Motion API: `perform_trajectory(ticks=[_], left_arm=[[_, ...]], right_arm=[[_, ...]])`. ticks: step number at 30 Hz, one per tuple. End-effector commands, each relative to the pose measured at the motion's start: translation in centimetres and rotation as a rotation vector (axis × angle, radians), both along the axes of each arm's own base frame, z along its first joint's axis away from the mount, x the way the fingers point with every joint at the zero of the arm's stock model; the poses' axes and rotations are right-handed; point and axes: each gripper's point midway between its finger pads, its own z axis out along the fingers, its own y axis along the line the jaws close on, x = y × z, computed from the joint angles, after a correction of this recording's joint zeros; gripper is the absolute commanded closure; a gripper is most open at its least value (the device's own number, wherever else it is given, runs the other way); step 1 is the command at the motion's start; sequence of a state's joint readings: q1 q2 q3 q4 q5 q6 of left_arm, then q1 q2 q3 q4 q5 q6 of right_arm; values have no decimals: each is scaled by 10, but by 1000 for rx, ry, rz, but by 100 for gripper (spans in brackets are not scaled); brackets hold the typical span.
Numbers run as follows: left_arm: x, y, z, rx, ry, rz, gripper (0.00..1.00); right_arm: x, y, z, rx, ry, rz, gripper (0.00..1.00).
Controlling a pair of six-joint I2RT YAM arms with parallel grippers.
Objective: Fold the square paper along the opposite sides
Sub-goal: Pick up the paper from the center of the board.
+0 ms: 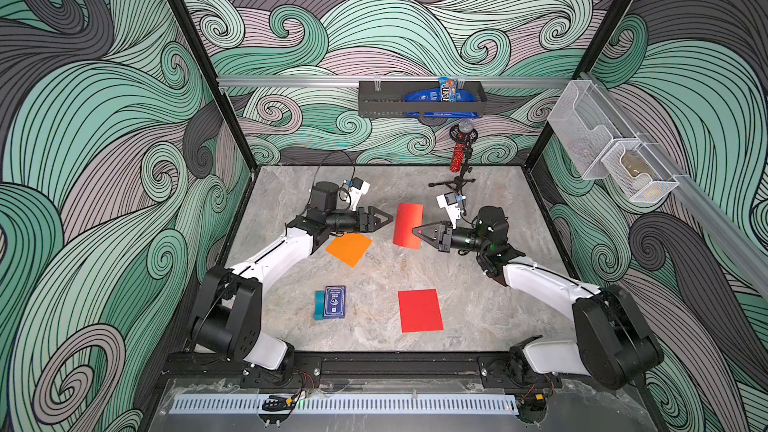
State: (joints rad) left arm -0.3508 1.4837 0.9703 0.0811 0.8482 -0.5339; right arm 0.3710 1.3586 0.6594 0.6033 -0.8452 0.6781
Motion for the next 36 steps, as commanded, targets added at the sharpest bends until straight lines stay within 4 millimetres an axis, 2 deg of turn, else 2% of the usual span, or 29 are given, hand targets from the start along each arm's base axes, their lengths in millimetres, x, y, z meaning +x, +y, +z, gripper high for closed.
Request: perform_trajectory(ticks=[1,10,17,30,36], left_arm=[[-13,-6,15,-79,-18,-66,21],[-22,-8,20,-129,-20,-100,20],[-27,-8,30,-162,-39,-116,22],[-21,-1,23,-149,-20,-78,21],[-28,-3,30,-193,-24,-112,21]], right_arm=[[-2,0,8,-8,-17,10,100],[-6,6,16,6,-10,44,100],[-9,6,11,-5,12,54,100],[-36,16,41,62,-46,164,100],[-31,20,28,46,-5,156,100]])
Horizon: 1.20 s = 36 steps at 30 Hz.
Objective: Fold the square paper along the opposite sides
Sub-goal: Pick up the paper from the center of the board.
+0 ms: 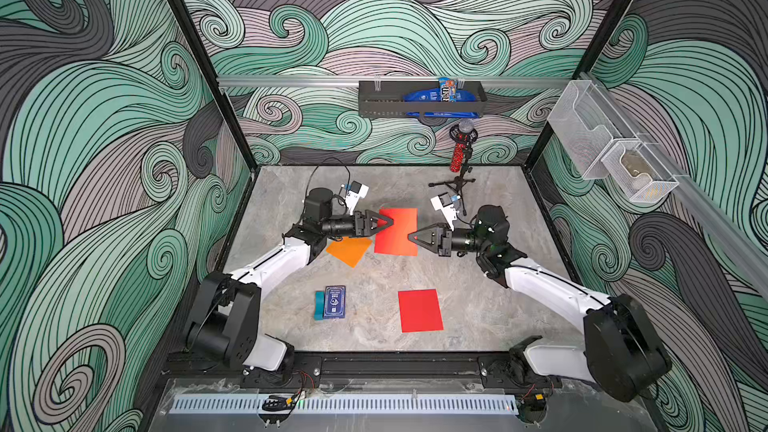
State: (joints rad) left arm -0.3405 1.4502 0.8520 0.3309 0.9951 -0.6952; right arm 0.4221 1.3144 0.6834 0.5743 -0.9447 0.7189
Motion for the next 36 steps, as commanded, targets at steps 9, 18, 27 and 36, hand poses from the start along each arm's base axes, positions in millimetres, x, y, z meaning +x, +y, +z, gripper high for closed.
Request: perform_trajectory(ticks=[9,18,27,36], left_arm=[[-10,4,26,-42,-78,-13,45],[-7,6,22,-15,-83,5,74],[-4,6,21,-1,-89,15,93],[-2,7,22,11,-84,33,100]], right_arm=[[14,-5,-11,-58,20,-38,100],[18,-10,-11,-57,30,-49,100],[18,-11,-15,-66,28,-43,100],[29,-9,-15,-81,6,-68,84]])
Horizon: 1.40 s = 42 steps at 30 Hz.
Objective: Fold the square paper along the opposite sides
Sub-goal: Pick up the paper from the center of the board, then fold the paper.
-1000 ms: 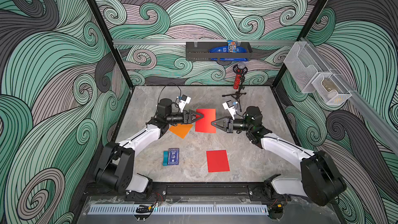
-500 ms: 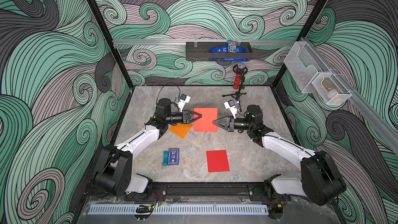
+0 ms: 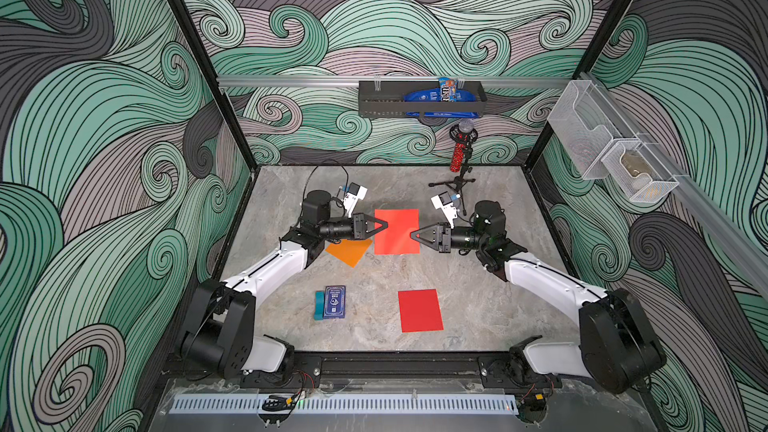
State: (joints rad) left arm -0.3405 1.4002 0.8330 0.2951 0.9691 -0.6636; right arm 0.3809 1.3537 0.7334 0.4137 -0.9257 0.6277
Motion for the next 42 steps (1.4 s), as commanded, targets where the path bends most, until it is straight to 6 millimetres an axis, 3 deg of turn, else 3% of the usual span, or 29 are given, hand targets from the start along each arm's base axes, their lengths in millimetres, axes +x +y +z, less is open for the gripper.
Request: perform_trajectory(ticks=[1,5,12,18,21,27,42], left_arm=[[5,2,19,-7,-53,15,100],[3,2,28,-24,-58,9,100],[-4,0,48,-76,-72,-27,100],[-7,-2,57,-112,-74,-50,100],[-7,-3,60,-133,-69,-63,100],[-4,-5,54,-148,-54,-66,100],[1,-1,41,-116,-53,-36,100]], right_arm=[[13,0,4,-11,-45,-29,80],[33,-1,-5,-44,-56,-94,65],[64,-9,-43,-116,-8,-186,58],[67,-7,-67,-109,46,-178,53],[59,-1,-63,-44,59,-144,50],[33,13,-34,62,11,-47,47],[15,1,-2,83,-47,-56,48]])
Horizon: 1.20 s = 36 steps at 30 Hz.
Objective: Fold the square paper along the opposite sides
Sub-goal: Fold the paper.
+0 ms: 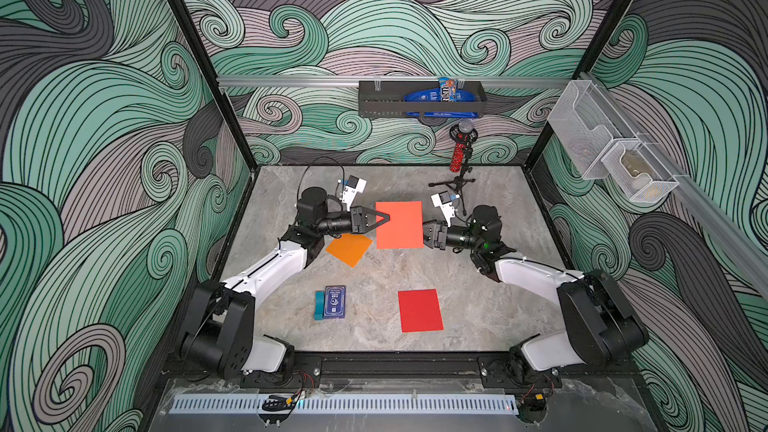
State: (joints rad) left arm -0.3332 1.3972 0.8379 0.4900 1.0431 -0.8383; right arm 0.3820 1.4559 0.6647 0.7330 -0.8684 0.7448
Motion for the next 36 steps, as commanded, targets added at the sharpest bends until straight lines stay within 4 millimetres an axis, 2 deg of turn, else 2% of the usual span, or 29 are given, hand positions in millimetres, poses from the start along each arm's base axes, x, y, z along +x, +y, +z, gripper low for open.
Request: perform_trajectory(ticks=[1,8,16,26,36], left_arm=[[4,2,3,7,-37,10,100],[4,3,2,12,-37,14,100],[4,3,4,9,-38,14,100],[0,3,7,6,-48,8,100],[-2,3,10,-2,-49,1,100]], right_arm=[[-7,-2,11,16,-22,13,48],[-20,-3,33,73,-45,32,46],[-35,13,49,130,-67,85,31],[-38,36,44,123,-51,141,21],[-37,55,38,110,-42,197,22]])
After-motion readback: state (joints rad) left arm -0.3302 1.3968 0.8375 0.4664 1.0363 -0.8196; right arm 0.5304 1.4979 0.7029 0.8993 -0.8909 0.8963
